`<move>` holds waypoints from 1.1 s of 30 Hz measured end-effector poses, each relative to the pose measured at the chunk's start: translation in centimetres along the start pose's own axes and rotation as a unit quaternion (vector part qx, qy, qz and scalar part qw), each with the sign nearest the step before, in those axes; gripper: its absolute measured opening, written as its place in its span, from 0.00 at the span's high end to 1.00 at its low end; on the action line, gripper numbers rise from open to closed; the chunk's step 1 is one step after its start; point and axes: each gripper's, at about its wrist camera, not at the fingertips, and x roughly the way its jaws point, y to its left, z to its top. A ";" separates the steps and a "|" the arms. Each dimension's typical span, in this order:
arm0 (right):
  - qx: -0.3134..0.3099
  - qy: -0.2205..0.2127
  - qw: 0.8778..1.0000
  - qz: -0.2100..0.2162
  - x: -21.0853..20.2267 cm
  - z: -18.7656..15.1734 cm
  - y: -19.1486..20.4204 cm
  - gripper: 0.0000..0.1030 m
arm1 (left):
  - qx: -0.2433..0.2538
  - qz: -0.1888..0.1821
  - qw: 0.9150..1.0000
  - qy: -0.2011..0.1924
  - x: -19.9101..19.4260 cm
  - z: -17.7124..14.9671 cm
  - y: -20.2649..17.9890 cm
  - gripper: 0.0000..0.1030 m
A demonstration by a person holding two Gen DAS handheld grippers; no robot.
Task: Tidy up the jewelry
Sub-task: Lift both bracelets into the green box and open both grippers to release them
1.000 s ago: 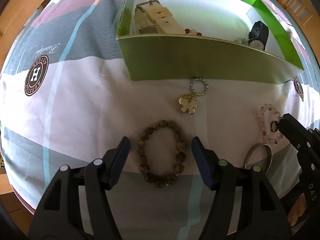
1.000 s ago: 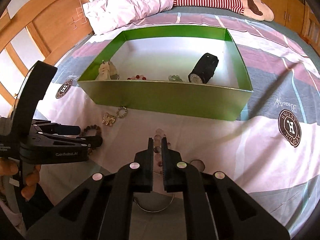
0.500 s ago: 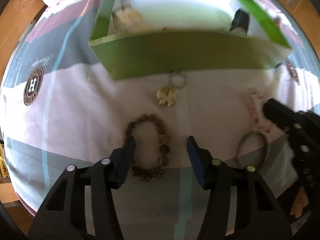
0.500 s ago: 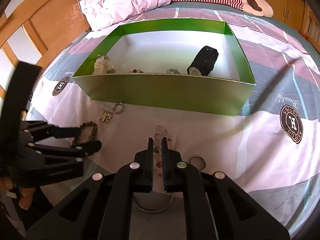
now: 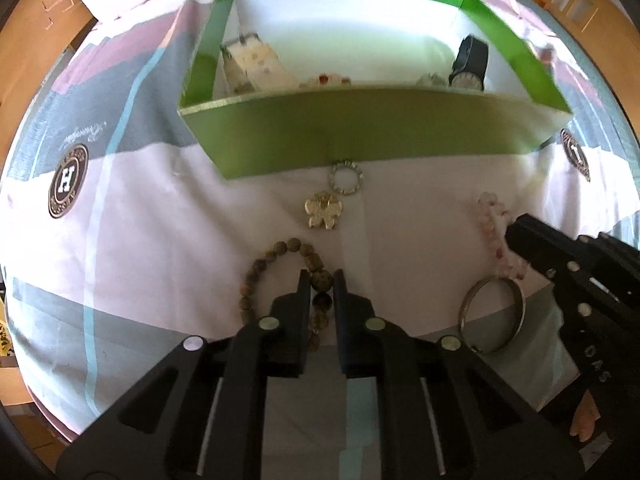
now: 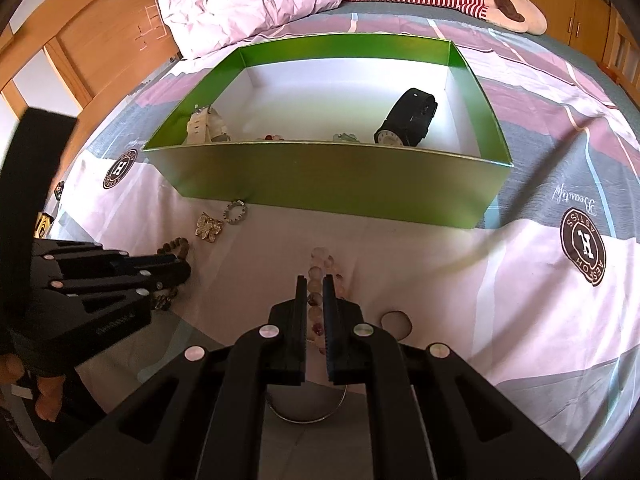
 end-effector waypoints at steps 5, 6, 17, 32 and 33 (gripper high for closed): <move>0.004 -0.008 1.000 -0.002 -0.3 0.1 -0.2 0.93 | -0.004 -0.010 1.000 -0.028 -1.8 0.6 0.3 0.89; 0.005 -0.010 1.000 -0.002 -0.3 0.1 -0.2 0.93 | -0.004 -0.011 0.999 -0.032 -2.1 0.8 0.5 0.89; 0.024 -0.049 0.998 -0.012 -2.2 1.0 -1.3 0.93 | -0.020 -0.020 0.998 -0.057 -3.1 1.7 1.1 0.89; 0.030 -0.065 0.997 -0.015 -3.1 1.2 -1.7 0.93 | -0.008 -0.018 0.995 -0.098 -4.9 2.2 0.0 0.89; 0.030 -0.066 0.997 -0.015 -3.1 1.2 -1.8 0.93 | -0.008 -0.016 0.995 -0.099 -5.0 2.3 0.0 0.89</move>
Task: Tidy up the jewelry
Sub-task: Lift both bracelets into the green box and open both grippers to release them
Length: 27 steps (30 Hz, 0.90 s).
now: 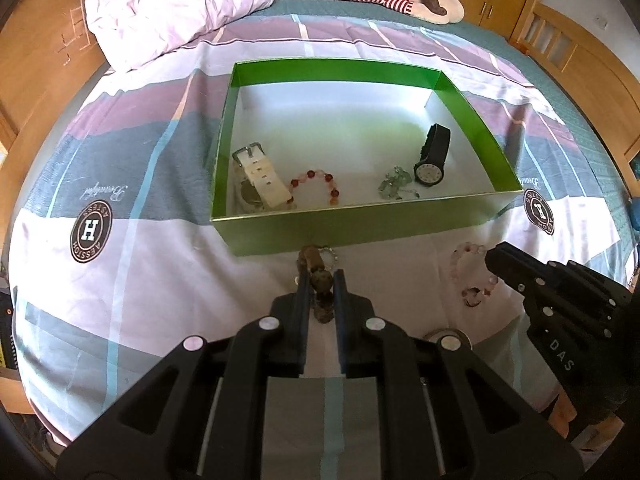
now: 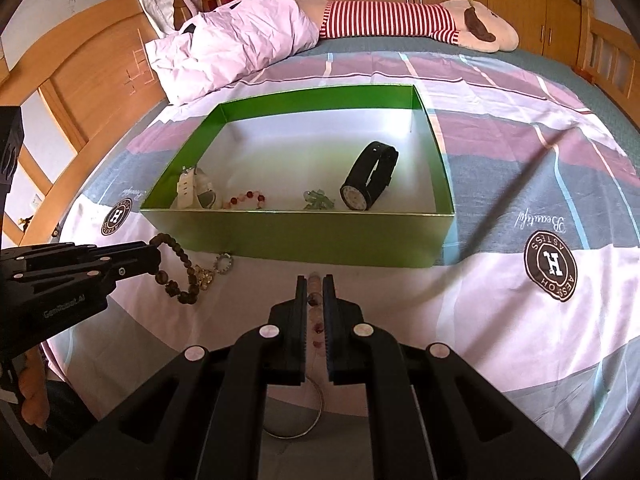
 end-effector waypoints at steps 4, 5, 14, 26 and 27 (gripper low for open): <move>0.001 0.001 1.000 -0.001 0.1 -0.1 0.0 0.93 | 0.004 0.006 1.000 -0.008 -0.2 0.0 -0.2 0.89; 0.000 0.001 1.000 -0.001 0.1 -0.1 0.0 0.93 | 0.006 0.009 1.000 -0.010 -0.3 0.0 -0.3 0.89; -0.007 0.007 1.000 -0.004 0.4 -0.3 0.3 0.93 | 0.022 0.020 0.999 -0.024 -0.7 -0.1 -1.1 0.89; -0.006 -0.003 1.000 -0.005 0.3 -0.2 0.3 0.93 | 0.034 0.033 0.998 -0.051 -1.7 -0.1 -1.3 0.89; -0.006 -0.004 1.000 -0.004 0.2 -0.2 0.3 0.93 | 0.034 0.033 0.997 -0.053 -1.8 0.0 -1.4 0.89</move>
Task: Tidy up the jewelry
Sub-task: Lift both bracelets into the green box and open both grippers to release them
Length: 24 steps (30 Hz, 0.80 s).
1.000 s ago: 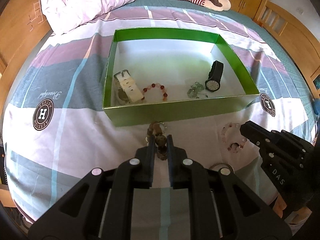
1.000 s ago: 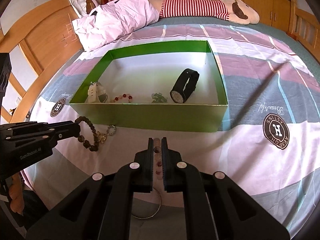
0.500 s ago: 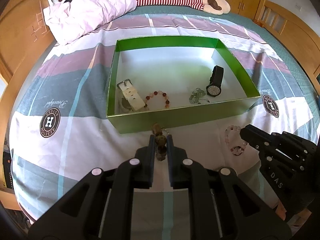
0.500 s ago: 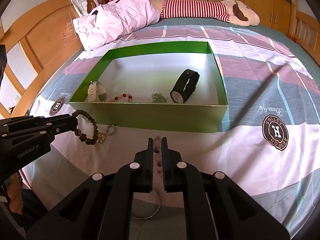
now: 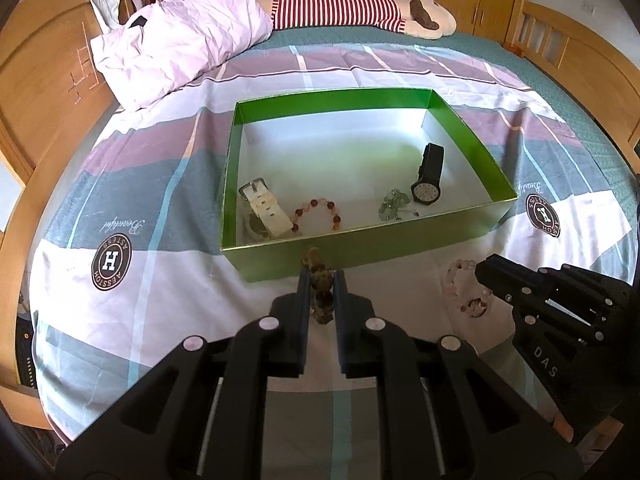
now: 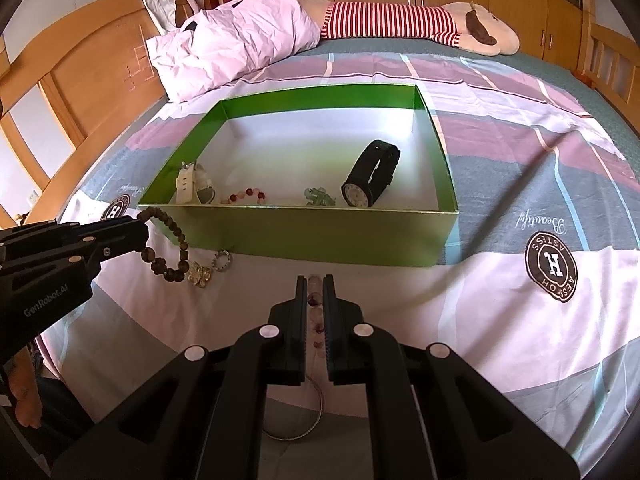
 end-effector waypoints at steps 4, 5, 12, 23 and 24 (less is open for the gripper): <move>0.001 -0.009 1.000 0.002 -0.4 0.1 0.0 0.93 | 0.001 0.001 1.000 -0.010 -0.3 0.2 -0.1 0.89; 0.002 -0.014 1.000 0.003 -0.5 0.2 0.0 0.93 | 0.001 0.002 1.000 -0.012 -0.4 0.2 -0.1 0.89; 0.002 -0.053 0.998 0.016 -2.6 1.6 0.2 0.93 | -0.005 0.001 0.999 -0.040 -1.6 1.8 0.1 0.89; 0.016 -0.140 0.990 0.024 -3.7 8.1 -1.0 0.93 | -0.054 -0.002 0.991 -0.122 -2.0 7.2 1.7 0.89; 0.021 -0.132 0.991 0.026 -2.9 8.4 -1.2 0.93 | -0.056 0.001 0.993 -0.108 -1.1 7.3 1.9 0.89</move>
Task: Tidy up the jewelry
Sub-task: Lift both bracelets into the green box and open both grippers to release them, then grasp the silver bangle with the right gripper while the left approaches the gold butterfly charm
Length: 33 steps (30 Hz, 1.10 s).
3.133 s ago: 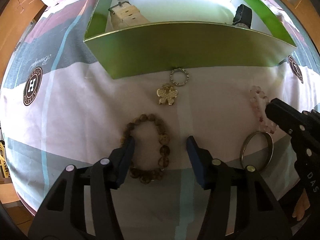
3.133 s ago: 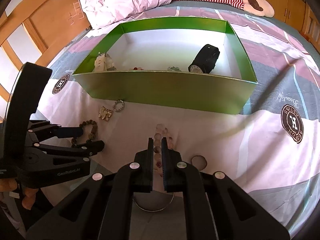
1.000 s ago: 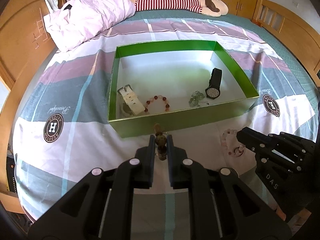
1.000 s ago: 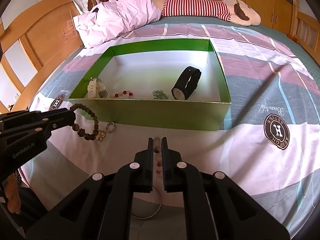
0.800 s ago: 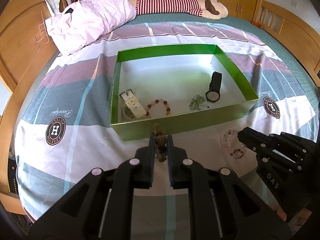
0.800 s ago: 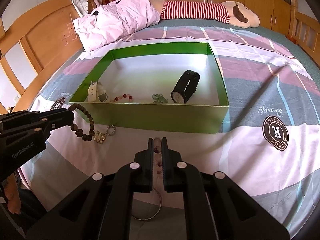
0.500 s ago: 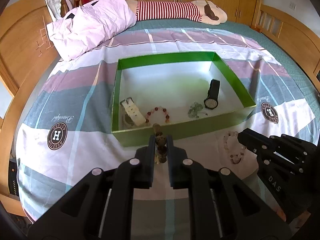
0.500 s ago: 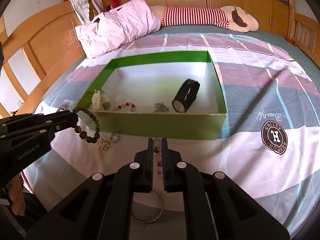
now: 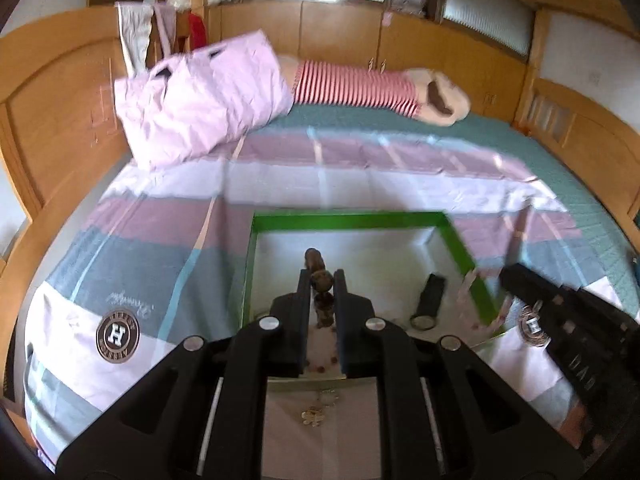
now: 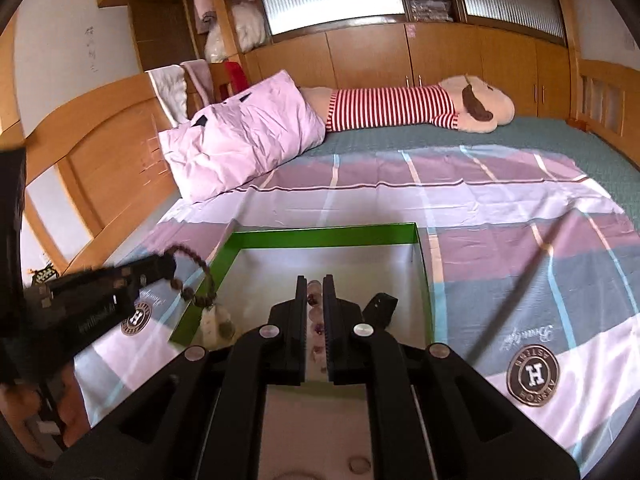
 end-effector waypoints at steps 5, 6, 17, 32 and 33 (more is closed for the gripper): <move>0.002 0.051 0.999 -0.013 4.1 -1.1 -0.7 0.93 | -0.030 -0.039 0.996 0.071 4.2 -0.1 1.1 0.89; 0.000 0.060 0.998 -0.015 4.6 -1.5 -0.8 0.93 | -0.034 -0.052 0.995 0.081 4.9 -0.1 1.3 0.89; 0.001 0.112 0.994 0.018 2.0 -3.3 -0.7 0.48 | -0.009 -0.094 0.988 0.121 4.9 -1.0 0.6 0.60; -0.111 0.330 0.937 0.007 3.4 -14.0 2.3 0.32 | -0.022 -0.054 0.959 0.276 6.7 -7.9 4.0 0.34; -0.125 0.339 0.932 0.008 3.5 -14.6 3.0 0.32 | -0.019 -0.051 0.959 0.279 6.9 -8.2 3.9 0.31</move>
